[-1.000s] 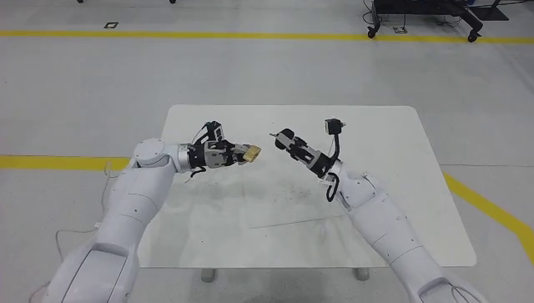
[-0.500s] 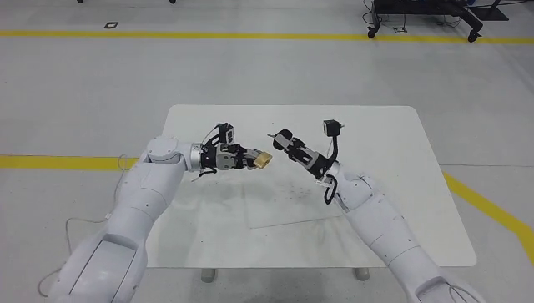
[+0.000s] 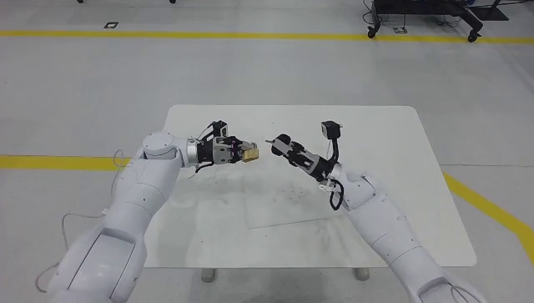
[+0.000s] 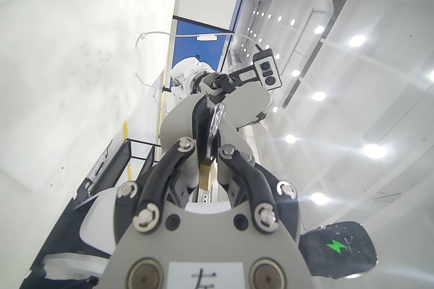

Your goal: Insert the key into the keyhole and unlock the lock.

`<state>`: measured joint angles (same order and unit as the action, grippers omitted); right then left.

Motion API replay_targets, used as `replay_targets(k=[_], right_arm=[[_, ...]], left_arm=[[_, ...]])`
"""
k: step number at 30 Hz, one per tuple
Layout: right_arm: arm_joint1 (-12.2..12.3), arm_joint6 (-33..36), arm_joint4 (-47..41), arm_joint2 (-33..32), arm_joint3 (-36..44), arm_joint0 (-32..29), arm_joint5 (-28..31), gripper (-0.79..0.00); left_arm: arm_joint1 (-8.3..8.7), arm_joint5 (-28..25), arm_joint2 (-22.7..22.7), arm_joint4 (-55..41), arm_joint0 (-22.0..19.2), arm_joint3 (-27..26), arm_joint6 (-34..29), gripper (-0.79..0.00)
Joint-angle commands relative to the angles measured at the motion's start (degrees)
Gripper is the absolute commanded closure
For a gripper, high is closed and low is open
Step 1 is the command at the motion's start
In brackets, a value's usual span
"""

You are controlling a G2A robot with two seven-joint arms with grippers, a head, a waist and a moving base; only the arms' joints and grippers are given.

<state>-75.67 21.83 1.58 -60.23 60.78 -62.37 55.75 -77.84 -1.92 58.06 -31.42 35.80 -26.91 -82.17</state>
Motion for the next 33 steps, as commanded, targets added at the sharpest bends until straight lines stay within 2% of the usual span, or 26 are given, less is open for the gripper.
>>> replay_targets(k=[1, 10, 13, 16, 20, 31, 33], right_arm=[[0.1, 0.3, -1.3, -0.2, 0.4, -0.3, 0.6, 0.000], [0.1, 0.3, -1.3, -0.2, 0.4, -0.3, 0.6, 0.000], [0.1, 0.0, -1.3, -0.2, 0.9, -0.6, -0.4, 0.000], [0.0, -2.7, -1.9, -0.8, 2.8, -1.8, -1.6, 0.000], [-0.5, -10.5, -4.8, -1.6, 4.4, -4.3, -3.4, 0.000], [-0.6, -10.8, -4.8, -1.4, 4.6, -4.4, -4.1, 0.000], [-0.6, -10.8, -4.8, -1.4, 4.6, -4.4, -4.1, 0.000]], left_arm=[[0.34, 0.1, 0.4, 0.3, -0.4, 0.6, -0.7, 0.000], [0.34, 0.1, 0.4, 0.3, -0.4, 0.6, -0.7, 0.000], [0.41, 1.8, 1.3, -2.1, 1.5, -2.0, 0.3, 0.000], [0.42, 4.4, 2.8, -5.7, 2.3, -3.3, 2.9, 0.000], [0.08, 6.5, 4.4, -10.7, 3.1, -5.3, 5.1, 0.000], [0.08, 6.5, 4.4, -10.7, 3.1, -5.3, 5.1, 0.000], [0.05, 5.8, 3.2, -7.2, 4.5, -6.7, 10.8, 0.000]])
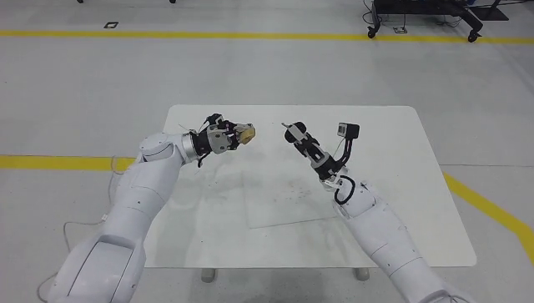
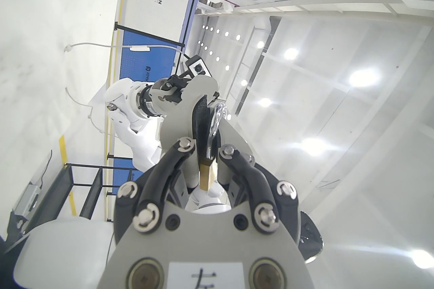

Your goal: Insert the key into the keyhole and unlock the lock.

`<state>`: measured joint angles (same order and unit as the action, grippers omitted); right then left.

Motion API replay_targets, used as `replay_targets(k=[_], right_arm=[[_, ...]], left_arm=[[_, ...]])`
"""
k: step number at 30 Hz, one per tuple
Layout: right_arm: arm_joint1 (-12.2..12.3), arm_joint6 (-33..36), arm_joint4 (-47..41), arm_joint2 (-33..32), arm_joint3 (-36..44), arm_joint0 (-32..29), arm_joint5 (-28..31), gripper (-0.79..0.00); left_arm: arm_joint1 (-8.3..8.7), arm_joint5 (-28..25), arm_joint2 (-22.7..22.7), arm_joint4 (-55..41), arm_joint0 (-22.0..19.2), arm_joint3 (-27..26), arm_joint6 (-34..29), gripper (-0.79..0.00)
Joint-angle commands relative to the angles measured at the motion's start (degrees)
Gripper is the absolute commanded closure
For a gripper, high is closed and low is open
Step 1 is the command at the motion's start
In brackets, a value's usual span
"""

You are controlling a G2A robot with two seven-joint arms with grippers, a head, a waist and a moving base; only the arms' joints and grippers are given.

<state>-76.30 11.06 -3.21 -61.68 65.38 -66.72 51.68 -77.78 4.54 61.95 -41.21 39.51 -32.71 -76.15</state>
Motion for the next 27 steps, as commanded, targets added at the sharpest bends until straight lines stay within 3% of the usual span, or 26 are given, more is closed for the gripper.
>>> replay_targets(k=[1, 3, 5, 6, 12, 17, 20, 27], right_arm=[[-0.2, -0.5, -1.2, 0.3, 0.6, -0.2, -1.9, 0.000], [-0.7, -0.3, -5.1, 1.8, 2.1, -0.9, -6.8, 0.000], [-1.2, 4.9, -17.4, 3.9, 6.3, -2.2, -13.2, 0.000], [-1.0, 5.2, -19.4, 3.1, 6.6, -2.6, -16.8, 0.000], [-0.4, -6.9, -9.5, 1.1, 16.7, -6.5, -37.4, 0.000], [-0.3, -13.8, -8.0, 0.5, 25.5, -11.0, -51.7, 0.000], [-0.7, -11.0, -15.9, 0.3, 27.5, -12.2, -53.5, 0.000], [-0.7, -11.0, -15.9, 0.3, 27.5, -12.2, -53.5, 0.000]], left_arm=[[0.03, -1.2, -1.3, 4.9, 1.3, -1.7, 9.0, 0.000], [-0.16, 0.1, -2.2, 6.8, 2.5, -4.2, 13.7, 0.000], [-0.19, 1.6, -3.5, 11.1, 2.7, -6.8, 19.7, 0.000], [-0.24, 2.8, -3.8, 11.8, 3.0, -8.3, 21.5, 0.000], [-0.10, 8.7, -4.7, 15.9, 3.8, -15.6, 28.8, 0.000], [0.10, 11.4, -4.3, 15.3, 5.5, -19.1, 29.4, 0.000], [0.06, 11.0, -4.4, 13.4, 6.6, -19.5, 25.3, 0.000], [0.06, 11.0, -4.4, 13.4, 6.6, -19.5, 25.3, 0.000]])
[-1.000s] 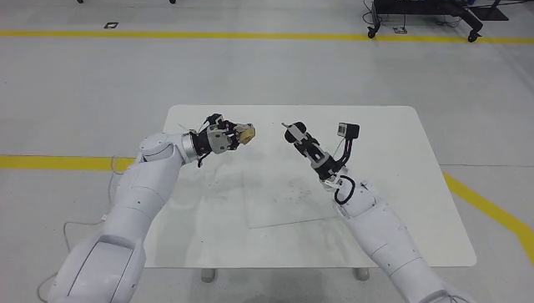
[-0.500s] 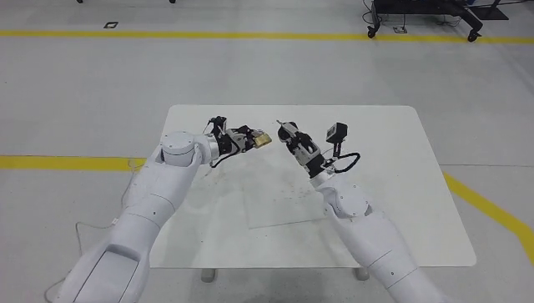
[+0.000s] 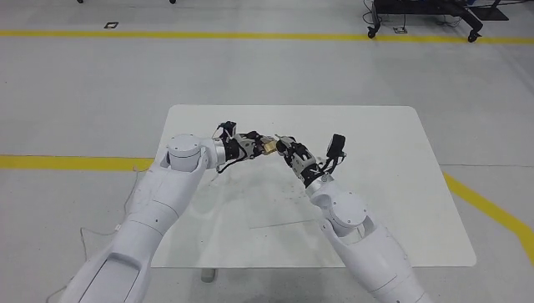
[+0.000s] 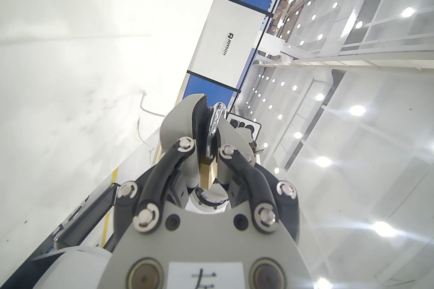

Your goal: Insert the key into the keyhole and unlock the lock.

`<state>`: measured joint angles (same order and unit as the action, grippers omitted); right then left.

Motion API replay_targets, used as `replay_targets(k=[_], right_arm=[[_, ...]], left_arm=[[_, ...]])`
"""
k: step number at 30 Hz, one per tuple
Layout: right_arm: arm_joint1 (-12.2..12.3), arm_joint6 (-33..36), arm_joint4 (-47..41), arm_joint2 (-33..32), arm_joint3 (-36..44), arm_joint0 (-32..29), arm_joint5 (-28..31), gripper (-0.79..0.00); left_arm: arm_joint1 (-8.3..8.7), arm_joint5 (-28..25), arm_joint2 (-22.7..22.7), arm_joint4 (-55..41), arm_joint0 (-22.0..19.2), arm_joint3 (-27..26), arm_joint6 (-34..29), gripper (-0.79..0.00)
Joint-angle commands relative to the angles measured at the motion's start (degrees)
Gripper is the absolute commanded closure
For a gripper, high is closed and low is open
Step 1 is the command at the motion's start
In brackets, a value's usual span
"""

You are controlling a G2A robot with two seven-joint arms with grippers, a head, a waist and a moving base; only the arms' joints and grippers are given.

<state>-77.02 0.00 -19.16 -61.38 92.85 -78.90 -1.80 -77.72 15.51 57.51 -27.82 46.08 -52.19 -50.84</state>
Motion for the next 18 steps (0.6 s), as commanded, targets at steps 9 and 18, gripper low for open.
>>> replay_targets(k=[9, 18], right_arm=[[0.0, -0.6, 0.7, -0.1, 0.3, -0.5, -1.5, 0.000], [-0.7, -9.6, 1.8, 0.6, 4.5, -2.7, -9.6, 0.000]], left_arm=[[0.04, -0.1, -0.1, 1.0, 1.2, -1.8, 3.2, 0.000], [0.41, 1.9, 1.4, 0.6, 2.9, -4.3, 6.6, 0.000]])
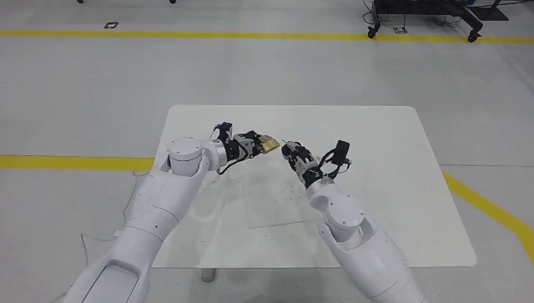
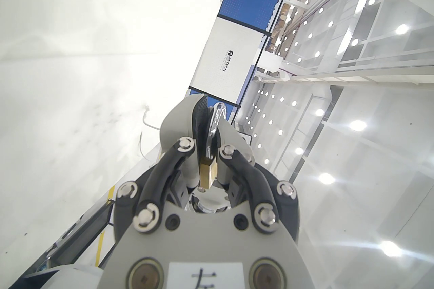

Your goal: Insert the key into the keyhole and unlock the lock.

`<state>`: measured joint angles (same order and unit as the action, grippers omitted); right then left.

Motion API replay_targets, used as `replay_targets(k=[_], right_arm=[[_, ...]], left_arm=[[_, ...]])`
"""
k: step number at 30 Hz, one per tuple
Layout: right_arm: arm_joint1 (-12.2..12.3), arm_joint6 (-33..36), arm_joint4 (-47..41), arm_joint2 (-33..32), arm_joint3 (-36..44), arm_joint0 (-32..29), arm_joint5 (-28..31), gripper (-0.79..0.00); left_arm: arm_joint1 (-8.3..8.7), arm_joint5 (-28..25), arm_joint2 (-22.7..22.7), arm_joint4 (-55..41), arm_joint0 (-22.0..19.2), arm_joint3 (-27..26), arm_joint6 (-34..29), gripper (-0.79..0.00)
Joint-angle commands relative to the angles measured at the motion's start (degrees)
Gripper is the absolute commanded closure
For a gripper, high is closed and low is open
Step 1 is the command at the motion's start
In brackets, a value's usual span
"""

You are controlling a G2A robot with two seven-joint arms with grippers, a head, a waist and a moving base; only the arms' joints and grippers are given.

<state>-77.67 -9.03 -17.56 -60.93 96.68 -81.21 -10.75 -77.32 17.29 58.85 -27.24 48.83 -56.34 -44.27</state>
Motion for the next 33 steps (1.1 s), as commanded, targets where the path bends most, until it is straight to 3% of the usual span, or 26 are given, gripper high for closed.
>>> replay_targets(k=[1, 11, 33], right_arm=[[-0.1, -0.9, 0.0, 0.2, 1.1, -0.8, -1.4, 0.000], [-1.2, -2.5, -6.0, 0.5, -0.6, 0.4, -4.3, 0.000], [-2.4, -3.2, -4.1, 1.7, -0.4, -0.5, -1.5, 0.000]], left_arm=[[0.05, 0.3, 0.0, 0.2, 0.2, -0.3, 0.2, 0.000], [0.26, 0.8, 0.1, 1.3, 0.6, -1.4, 0.9, 0.000], [0.42, 2.2, 0.5, 3.2, 2.2, -4.5, 6.4, 0.000]])
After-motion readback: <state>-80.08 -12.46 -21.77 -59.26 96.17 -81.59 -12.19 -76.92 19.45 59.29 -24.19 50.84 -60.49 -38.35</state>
